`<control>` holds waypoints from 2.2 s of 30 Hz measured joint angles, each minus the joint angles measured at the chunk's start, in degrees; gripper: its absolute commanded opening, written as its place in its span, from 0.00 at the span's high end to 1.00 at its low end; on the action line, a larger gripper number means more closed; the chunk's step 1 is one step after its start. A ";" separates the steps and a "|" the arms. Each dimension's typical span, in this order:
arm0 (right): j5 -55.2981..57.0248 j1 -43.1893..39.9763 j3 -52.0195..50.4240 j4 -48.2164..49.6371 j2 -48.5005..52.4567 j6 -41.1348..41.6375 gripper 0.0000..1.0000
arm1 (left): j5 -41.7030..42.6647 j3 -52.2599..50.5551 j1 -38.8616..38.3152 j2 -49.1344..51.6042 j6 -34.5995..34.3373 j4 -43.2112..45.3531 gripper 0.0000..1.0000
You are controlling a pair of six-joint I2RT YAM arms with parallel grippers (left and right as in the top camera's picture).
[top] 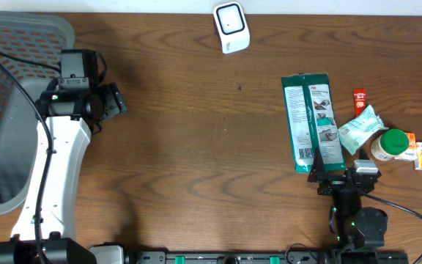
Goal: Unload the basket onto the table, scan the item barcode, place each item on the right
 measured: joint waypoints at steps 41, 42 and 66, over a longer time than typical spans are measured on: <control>0.20 0.00 0.00 0.00 0.00 0.02 0.01 | -0.68 -2.38 -3.98 -50.77 -0.39 -2.32 0.12; 0.20 0.00 0.00 0.02 0.00 0.02 0.01 | -0.70 -3.28 -4.76 -51.30 -0.39 -1.53 0.12; 0.20 0.00 0.00 0.00 0.00 0.02 0.01 | 10.62 -57.33 -4.44 -83.52 -0.44 57.66 0.12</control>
